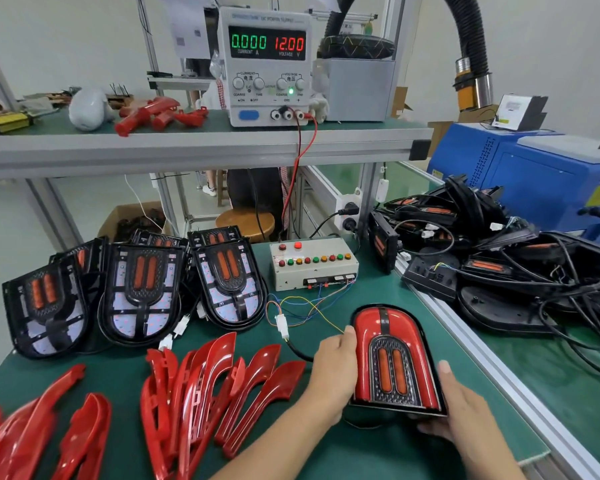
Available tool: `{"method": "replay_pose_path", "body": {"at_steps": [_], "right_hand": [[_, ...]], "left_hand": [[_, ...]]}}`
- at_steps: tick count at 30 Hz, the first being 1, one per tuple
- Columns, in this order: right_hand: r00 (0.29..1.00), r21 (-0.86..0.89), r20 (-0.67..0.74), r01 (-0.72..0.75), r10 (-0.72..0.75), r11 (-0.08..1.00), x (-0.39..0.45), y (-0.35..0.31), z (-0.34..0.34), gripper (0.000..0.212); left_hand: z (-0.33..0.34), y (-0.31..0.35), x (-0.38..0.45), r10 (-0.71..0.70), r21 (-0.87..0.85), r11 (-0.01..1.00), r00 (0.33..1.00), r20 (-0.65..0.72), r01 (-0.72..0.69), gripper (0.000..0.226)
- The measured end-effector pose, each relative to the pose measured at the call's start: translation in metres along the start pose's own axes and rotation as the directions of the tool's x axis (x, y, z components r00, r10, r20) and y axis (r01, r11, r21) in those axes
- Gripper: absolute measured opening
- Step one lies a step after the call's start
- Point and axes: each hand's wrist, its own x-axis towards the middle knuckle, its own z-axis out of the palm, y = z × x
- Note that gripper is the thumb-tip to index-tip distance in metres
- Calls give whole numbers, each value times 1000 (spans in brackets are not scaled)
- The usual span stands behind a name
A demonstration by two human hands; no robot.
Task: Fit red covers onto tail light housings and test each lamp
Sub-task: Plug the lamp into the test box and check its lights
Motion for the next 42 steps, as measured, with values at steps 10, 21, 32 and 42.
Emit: {"method": "replay_pose_path", "body": {"at_steps": [10, 21, 32, 42], "right_hand": [[970, 329, 243, -59, -24, 943, -4, -6, 23, 55], [964, 434, 261, -77, -44, 898, 2, 5, 25, 38], [983, 489, 178, -44, -51, 871, 8, 14, 29, 44], [981, 514, 191, -76, -27, 855, 9, 11, 30, 41]], "left_hand": [[-14, 4, 6, 110, 148, 985, 979, -171, -85, 52], [-55, 56, 22, 494, 746, 601, 867, -64, -287, 33], [-106, 77, 128, 150, 957, 252, 982, 110, -146, 44], [-89, 61, 129, 131, 946, 299, 988, 86, -122, 62]]}}
